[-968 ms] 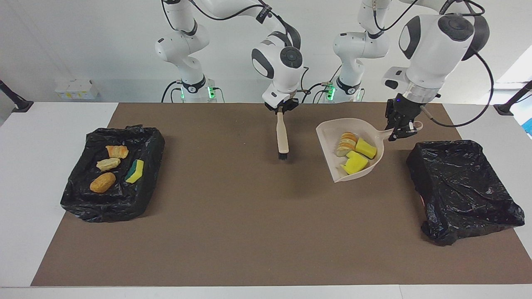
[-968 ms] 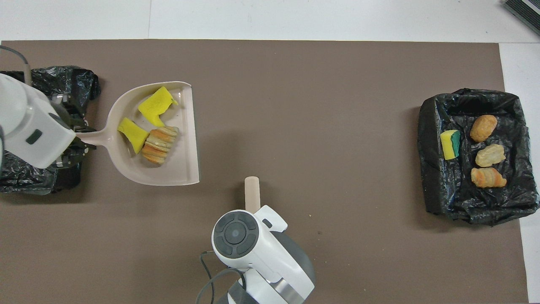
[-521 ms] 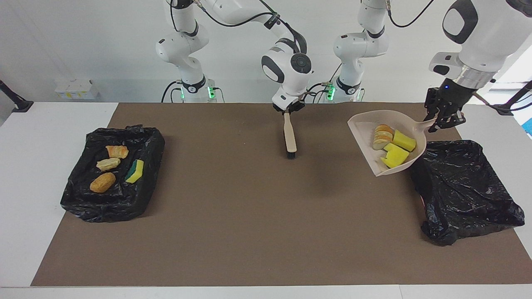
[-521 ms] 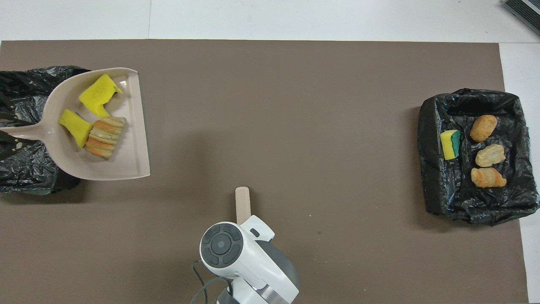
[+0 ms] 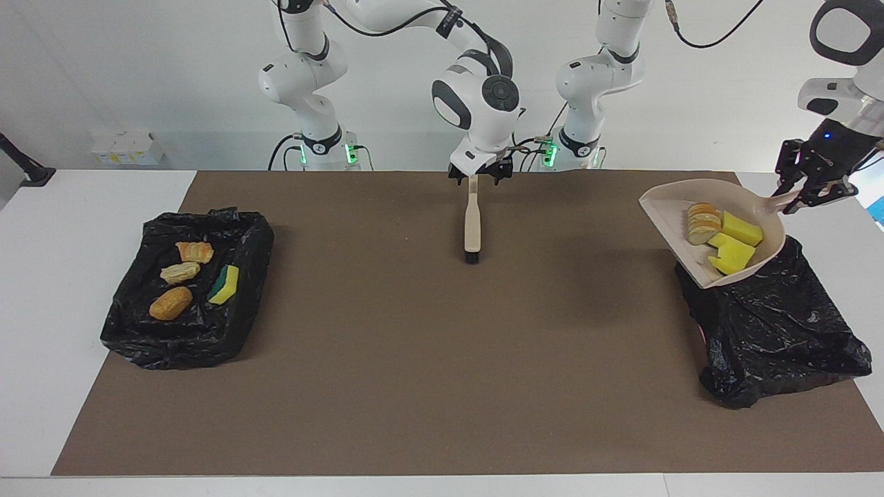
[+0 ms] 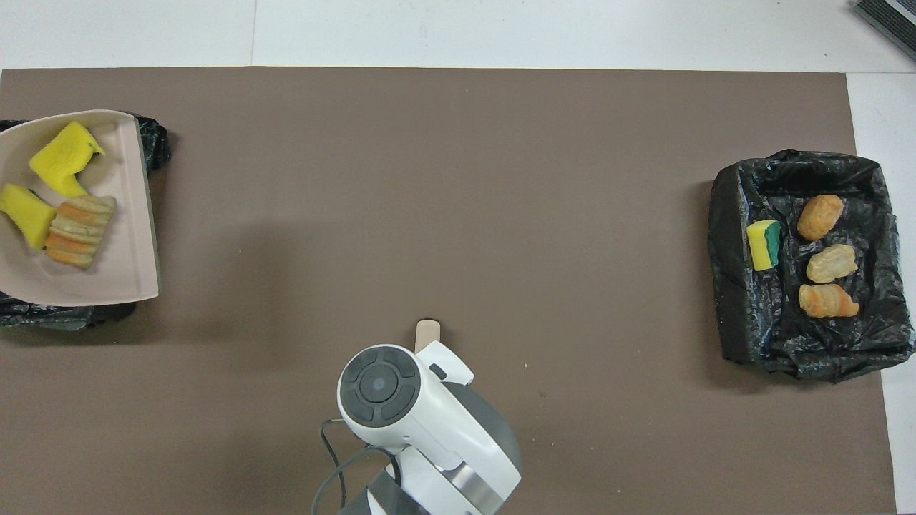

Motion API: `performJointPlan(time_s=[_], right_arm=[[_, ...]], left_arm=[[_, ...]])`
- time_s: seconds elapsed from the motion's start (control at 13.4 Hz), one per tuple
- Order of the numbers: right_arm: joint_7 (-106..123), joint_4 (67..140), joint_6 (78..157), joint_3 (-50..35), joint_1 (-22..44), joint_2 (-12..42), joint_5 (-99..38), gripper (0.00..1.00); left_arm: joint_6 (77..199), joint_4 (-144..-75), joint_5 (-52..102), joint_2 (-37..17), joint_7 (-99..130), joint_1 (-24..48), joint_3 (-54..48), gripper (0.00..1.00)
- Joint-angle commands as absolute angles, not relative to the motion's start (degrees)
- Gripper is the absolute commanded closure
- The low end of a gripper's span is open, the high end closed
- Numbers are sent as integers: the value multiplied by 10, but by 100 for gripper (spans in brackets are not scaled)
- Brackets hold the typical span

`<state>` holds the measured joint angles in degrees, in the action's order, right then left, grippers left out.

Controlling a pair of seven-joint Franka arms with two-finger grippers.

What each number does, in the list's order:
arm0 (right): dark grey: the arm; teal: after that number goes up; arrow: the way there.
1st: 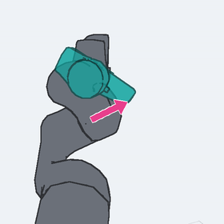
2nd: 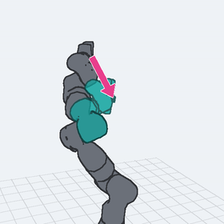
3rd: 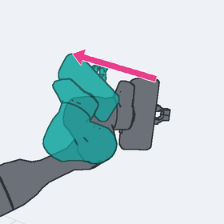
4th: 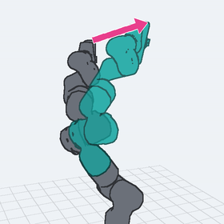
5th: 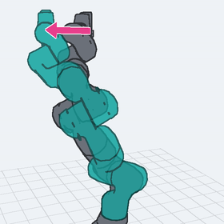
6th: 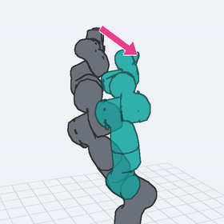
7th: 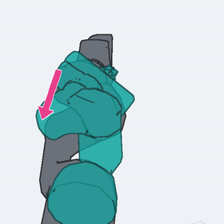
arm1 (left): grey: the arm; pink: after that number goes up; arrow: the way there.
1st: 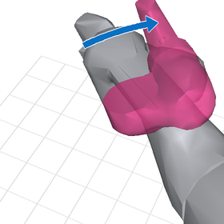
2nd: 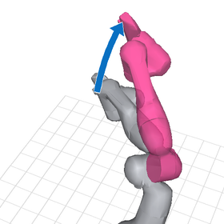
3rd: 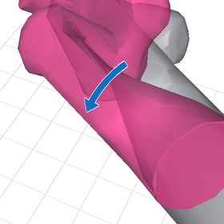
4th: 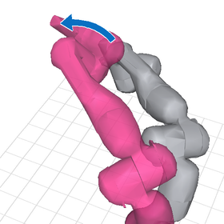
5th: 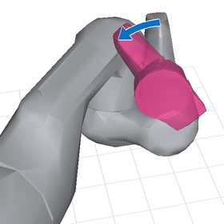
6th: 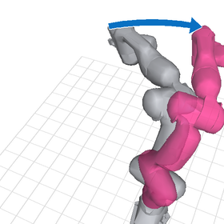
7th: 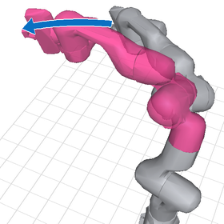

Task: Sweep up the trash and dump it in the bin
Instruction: 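Carry the loaded dustpan to the bin nearest the left gripper, then set the brush down on the table with the right gripper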

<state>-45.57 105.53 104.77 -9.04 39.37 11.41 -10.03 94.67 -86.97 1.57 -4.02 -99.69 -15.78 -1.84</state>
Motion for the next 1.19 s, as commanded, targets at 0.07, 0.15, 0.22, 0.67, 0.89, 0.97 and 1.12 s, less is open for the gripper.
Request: performJointPlan(time_s=[0.07, 0.15, 0.22, 0.67, 0.89, 0.97, 1.12], right_arm=[[-383, 1003, 945, -91, 318, 74, -111, 0], [-352, 985, 917, -91, 297, 68, -111, 0], [-331, 967, 893, -91, 282, 67, -106, 0], [-180, 933, 869, -81, 165, 41, -88, 0], [-76, 929, 869, -81, 112, 21, -46, 0], [-53, 929, 869, -80, 94, 19, -34, 0], [-33, 912, 868, -74, 69, 18, 3, 0]], left_arm=[[989, -824, -24, -85, -1060, -194, -28, 100], [1006, -823, -41, -97, -1075, -197, -27, 100], [1020, -817, -51, -109, -1084, -208, -28, 100], [1153, -828, -172, -137, -1085, -220, -26, 100], [1219, -863, -221, -132, -1066, -221, -25, 100], [1224, -867, -244, -130, -1052, -218, -25, 100], [1247, -892, -313, -118, -998, -210, -25, 100]])
